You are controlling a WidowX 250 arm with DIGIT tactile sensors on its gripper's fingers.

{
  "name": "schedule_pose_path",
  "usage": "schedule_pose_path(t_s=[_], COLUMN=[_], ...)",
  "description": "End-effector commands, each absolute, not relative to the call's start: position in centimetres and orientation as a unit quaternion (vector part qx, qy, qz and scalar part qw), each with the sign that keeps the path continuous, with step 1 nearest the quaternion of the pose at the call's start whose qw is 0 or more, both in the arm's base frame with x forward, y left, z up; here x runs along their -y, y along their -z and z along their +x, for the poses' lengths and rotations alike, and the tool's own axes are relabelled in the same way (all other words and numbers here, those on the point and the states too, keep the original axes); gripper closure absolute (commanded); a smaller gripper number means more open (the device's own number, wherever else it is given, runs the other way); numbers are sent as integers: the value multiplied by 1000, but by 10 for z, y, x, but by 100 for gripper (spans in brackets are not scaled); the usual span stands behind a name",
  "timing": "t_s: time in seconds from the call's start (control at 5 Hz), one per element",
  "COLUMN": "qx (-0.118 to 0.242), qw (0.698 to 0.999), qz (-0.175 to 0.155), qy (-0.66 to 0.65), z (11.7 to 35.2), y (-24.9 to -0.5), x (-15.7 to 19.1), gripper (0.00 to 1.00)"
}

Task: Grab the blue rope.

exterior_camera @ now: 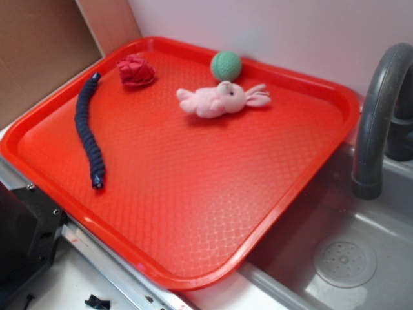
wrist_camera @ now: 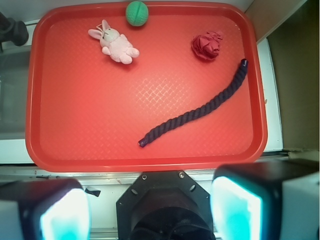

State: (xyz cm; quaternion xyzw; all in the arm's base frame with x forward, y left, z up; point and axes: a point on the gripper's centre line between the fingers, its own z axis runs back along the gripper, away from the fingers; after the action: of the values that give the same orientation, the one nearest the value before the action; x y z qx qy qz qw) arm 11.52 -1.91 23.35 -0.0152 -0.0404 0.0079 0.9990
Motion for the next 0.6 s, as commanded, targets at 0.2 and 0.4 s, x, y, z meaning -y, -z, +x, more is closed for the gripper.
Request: schedule_pose_path(t_s=[0.2, 0.4], qx=[69, 112], qw=[989, 960], qz=[-19, -32], qy=[-132, -253], z=[120, 126], y=[-221, -202], x=[12, 2], gripper=[0, 0])
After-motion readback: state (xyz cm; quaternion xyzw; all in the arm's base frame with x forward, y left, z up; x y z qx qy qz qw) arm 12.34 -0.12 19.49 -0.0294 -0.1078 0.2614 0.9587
